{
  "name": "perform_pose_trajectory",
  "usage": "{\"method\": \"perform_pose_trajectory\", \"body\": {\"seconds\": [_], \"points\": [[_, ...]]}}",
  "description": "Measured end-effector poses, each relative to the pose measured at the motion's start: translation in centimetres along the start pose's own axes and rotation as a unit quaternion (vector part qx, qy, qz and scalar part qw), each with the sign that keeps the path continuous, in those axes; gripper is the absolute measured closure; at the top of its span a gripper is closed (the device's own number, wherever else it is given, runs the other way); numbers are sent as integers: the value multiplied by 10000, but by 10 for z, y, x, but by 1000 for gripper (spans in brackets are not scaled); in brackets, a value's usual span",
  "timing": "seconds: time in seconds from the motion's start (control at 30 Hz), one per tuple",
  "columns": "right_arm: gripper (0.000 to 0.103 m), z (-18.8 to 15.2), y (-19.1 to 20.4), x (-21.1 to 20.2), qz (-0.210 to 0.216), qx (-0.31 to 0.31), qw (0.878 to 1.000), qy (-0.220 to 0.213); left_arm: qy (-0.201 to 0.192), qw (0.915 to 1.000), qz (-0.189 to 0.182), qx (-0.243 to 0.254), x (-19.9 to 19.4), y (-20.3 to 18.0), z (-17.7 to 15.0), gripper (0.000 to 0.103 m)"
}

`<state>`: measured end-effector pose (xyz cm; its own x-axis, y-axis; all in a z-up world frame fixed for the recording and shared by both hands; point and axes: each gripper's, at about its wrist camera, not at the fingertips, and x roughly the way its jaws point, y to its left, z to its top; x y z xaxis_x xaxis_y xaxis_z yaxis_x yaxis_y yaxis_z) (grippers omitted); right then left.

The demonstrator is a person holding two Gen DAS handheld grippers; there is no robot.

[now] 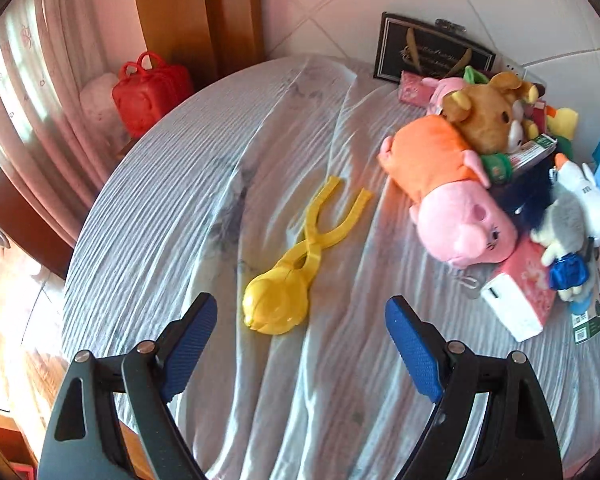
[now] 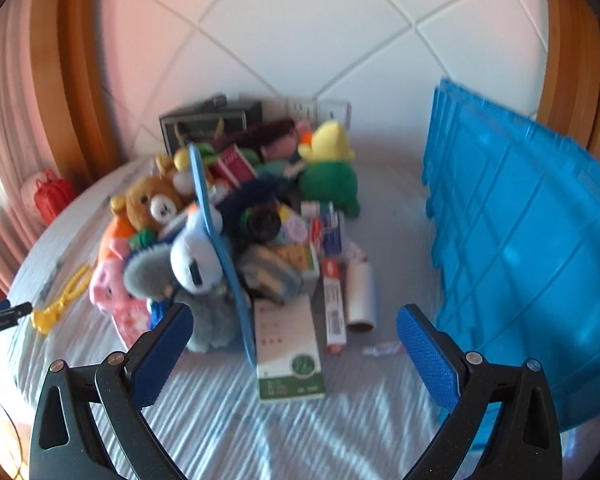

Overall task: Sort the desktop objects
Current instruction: 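Grasp the yellow plastic duck tongs with the left tool while the right tool grasps the white plush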

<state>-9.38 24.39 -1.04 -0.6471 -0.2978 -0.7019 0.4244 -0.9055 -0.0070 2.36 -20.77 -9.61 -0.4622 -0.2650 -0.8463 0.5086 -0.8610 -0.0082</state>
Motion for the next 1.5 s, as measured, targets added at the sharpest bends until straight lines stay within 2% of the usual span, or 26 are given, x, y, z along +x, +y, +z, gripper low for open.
{"method": "perform_pose_trajectory", "body": {"seconds": [0.17, 0.33, 0.43, 0.57, 0.67, 0.8, 0.9, 1.1, 1.2, 1.3, 1.33, 1.5], "points": [[0, -25, -1, 39, -150, 184, 9980, 577, 275, 9994, -35, 186, 29, 12, -4, 17], [0, -39, -3, 58, -216, 317, 9951, 913, 451, 9984, -13, 329, 55, 11, -2, 17], [0, -45, -6, 66, -257, 499, 9928, 1058, 518, 9981, 0, 343, 68, 15, -2, 25], [0, -49, -10, 75, -266, 615, 9911, 1153, 773, 9965, -40, 307, 89, 18, -8, 42], [0, -53, -10, 84, -222, 704, 9895, 1246, 698, 9973, -175, 135, 89, 22, -8, 48], [0, -57, -5, 96, -218, 721, 9873, 1399, 577, 9981, -164, 106, 77, 14, -8, 49], [0, -57, 1, 103, -296, 627, 9860, 1519, 292, 9994, -151, 84, 56, 9, -4, 50], [0, -38, 36, 92, 47, 232, 9919, 1247, -124, 9995, -238, -154, 20, 8, 13, 50], [0, -26, 51, 91, 242, 171, 9935, 1099, -307, 9993, -87, -188, 5, 6, 16, 50], [0, -11, 61, 92, 372, 154, 9948, 940, -281, 9993, -86, -237, -4, 11, 19, 50], [0, -7, 63, 92, 702, 17, 9948, 734, -287, 9994, -25, -176, -8, 13, 19, 50], [0, 2, 74, 97, 753, -124, 9949, 663, -250, 9996, -71, -52, -15, 17, 6, 50]]}}
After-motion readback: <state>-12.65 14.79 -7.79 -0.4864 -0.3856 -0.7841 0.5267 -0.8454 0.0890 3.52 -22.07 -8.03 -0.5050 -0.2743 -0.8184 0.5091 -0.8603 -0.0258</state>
